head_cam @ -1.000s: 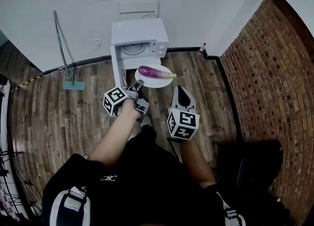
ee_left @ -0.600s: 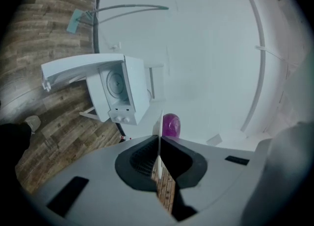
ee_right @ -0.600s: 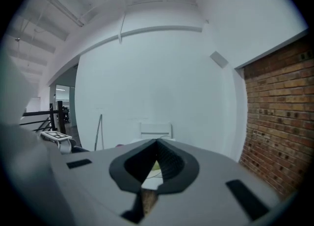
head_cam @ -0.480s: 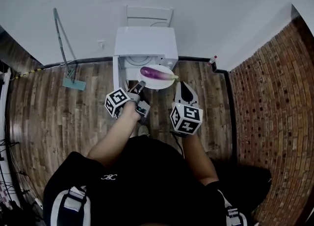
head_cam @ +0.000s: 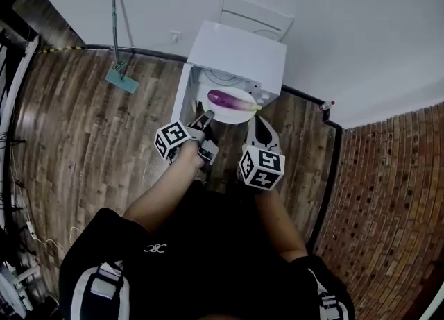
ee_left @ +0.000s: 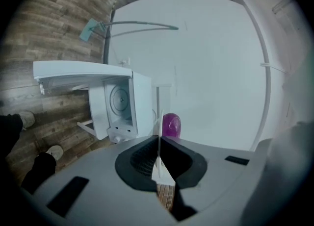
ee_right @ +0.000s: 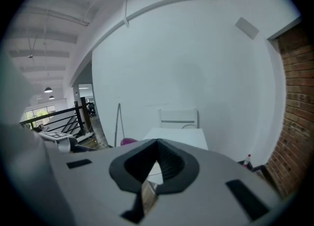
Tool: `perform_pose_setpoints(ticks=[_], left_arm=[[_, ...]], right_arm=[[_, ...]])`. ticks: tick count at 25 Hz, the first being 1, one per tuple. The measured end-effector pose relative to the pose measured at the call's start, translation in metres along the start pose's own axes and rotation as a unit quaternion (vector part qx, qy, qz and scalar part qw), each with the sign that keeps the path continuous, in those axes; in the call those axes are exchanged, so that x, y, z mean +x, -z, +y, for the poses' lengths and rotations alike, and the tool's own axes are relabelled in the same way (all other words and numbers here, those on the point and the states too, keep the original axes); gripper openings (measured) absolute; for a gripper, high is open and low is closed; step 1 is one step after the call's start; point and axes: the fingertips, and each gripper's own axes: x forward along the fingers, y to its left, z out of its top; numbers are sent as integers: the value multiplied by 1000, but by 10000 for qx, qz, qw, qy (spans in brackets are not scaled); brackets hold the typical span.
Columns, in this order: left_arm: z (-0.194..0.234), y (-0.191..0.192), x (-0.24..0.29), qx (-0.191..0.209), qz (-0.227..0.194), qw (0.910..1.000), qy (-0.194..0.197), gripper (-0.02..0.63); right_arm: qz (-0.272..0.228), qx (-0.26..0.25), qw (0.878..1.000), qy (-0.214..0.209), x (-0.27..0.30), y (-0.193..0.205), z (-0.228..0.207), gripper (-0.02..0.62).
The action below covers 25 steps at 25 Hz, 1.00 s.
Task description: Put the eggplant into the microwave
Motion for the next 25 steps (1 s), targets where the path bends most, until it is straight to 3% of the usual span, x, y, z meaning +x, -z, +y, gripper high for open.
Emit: perform_pose_setpoints(ticks=[6, 13, 18, 25], left_arm=[[11, -9, 24, -252, -865, 9959, -7, 14], [31, 9, 47, -449, -1812, 9824, -6, 14], [63, 13, 59, -688, -2156, 9741, 19, 14], [129, -37, 85, -511, -2410, 9689, -221, 14]], right_arm=[[161, -547, 9939, -945, 43, -13, -9, 8], [306, -809, 9763, -1985, 82, -6, -47, 8], [380, -924, 9652, -2416, 108, 18, -48, 8], [769, -800, 9515, -2869, 151, 76, -33, 8]])
